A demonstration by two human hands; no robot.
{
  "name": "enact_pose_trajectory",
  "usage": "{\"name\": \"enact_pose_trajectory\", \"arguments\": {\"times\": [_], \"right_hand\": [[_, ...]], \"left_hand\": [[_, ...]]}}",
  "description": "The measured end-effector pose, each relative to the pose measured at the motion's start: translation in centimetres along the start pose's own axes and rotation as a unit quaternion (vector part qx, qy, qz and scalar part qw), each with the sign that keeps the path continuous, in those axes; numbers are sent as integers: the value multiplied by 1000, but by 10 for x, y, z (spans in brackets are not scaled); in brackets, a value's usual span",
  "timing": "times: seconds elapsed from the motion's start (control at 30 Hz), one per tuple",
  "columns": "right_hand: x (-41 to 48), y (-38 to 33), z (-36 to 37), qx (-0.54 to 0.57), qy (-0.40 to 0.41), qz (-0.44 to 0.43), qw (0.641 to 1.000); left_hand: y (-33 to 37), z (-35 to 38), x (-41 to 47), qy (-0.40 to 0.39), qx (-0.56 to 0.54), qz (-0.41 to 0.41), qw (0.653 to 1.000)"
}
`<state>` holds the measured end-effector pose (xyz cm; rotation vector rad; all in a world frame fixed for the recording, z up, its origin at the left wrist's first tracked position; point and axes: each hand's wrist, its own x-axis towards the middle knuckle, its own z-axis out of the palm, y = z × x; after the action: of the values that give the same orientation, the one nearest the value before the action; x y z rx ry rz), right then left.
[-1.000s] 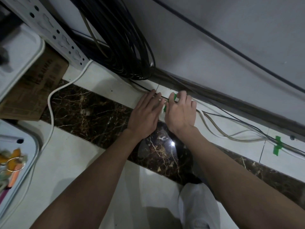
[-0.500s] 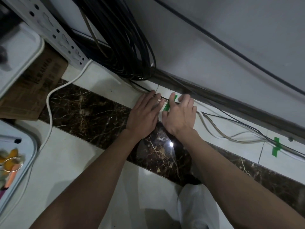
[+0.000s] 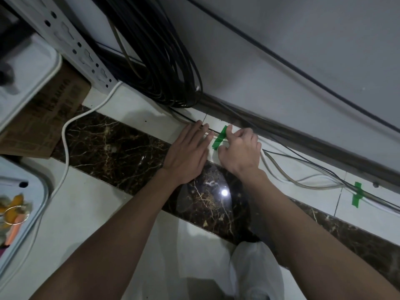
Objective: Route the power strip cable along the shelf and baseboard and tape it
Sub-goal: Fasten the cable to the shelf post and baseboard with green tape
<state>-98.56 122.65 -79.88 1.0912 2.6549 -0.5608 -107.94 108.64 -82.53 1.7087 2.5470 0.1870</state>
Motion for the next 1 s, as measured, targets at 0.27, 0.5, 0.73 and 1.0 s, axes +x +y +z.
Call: {"name": "enact_pose_trajectory", "arguments": {"times": [0.27, 0.5, 0.73, 1.0], "right_hand": [[-15, 11, -1, -4, 42, -73, 996], [-5, 3, 2, -85, 20, -59, 994], [-6, 7, 9, 6, 140, -64, 988], [3, 6, 19, 62, 166, -26, 984]], "left_hand": [[1, -1, 2, -40, -7, 25, 999], [-5, -2, 0, -38, -40, 23, 998], [-7, -6, 1, -92, -89, 4, 992], [-10, -13, 7, -85, -115, 0, 990]]}}
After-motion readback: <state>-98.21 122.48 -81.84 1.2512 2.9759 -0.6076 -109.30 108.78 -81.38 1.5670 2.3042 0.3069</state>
